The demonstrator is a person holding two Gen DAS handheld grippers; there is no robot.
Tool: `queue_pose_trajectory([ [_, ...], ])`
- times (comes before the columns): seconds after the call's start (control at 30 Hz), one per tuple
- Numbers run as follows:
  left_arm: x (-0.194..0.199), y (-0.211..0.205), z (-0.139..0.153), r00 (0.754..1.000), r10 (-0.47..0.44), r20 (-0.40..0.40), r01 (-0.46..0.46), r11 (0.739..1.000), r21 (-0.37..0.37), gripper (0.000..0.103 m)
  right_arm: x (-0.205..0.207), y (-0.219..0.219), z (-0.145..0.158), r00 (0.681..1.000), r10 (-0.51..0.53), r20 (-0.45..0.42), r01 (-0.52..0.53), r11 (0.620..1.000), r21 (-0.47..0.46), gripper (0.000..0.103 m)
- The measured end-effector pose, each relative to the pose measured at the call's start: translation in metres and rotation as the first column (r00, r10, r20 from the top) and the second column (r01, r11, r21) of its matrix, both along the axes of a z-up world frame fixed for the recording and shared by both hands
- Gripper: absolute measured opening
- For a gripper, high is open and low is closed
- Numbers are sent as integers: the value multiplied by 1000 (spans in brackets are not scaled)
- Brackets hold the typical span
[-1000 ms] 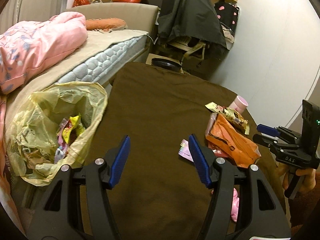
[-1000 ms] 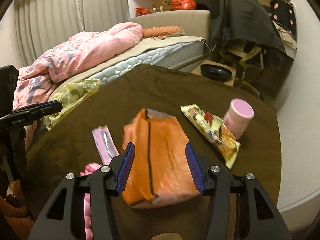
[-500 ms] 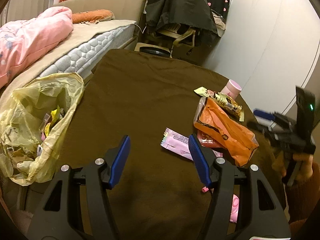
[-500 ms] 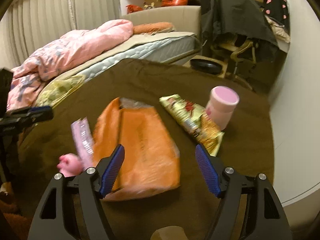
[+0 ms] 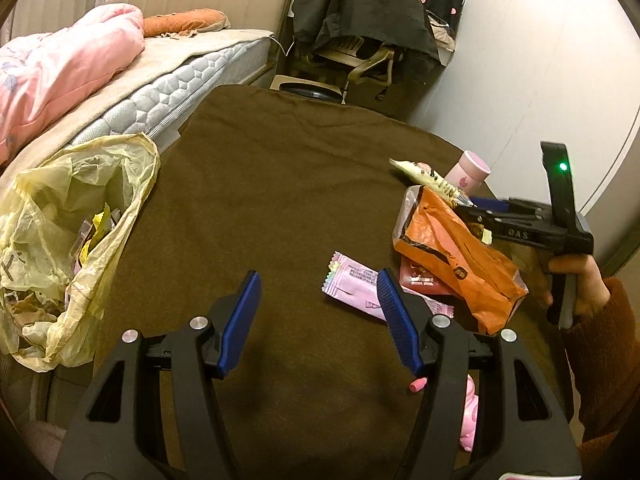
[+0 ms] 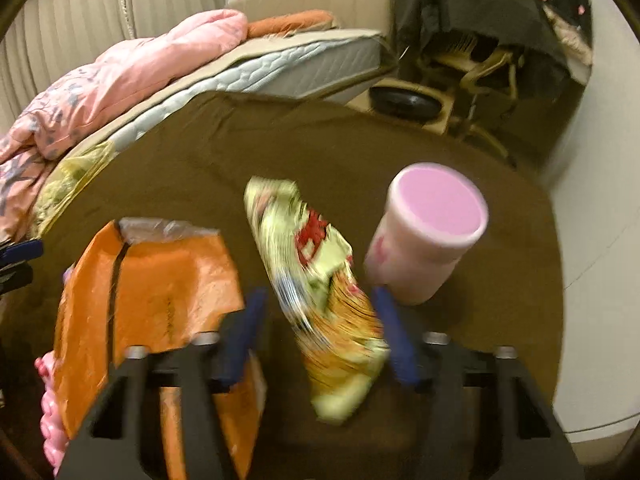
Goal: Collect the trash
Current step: 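Grasp the yellow snack wrapper beside the pink cup with the right tool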
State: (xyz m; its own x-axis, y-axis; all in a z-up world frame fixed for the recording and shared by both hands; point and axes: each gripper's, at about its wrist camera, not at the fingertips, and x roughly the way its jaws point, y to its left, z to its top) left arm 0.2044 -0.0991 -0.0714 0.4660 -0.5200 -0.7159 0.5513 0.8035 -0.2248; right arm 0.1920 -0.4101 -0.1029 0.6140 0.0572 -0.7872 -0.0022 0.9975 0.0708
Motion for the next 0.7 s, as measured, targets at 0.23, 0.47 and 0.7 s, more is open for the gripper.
queue_pose_trajectory([
  [0.23, -2, -2, -6, 1000, -13, -15, 13, 1000, 1, 57, -44, 21, 10, 999, -1, 44, 0, 1000, 30, 28],
  [0.47, -4, -9, -2, 997, -75, 25, 75, 997, 7, 57, -87, 28, 27, 993, -54, 107, 55, 998, -6, 28],
  [0.7, 16, -45, -4, 964, -265, 29, 264, 964, 15, 57, -116, 34, 24, 990, -90, 110, 89, 996, 17, 28],
])
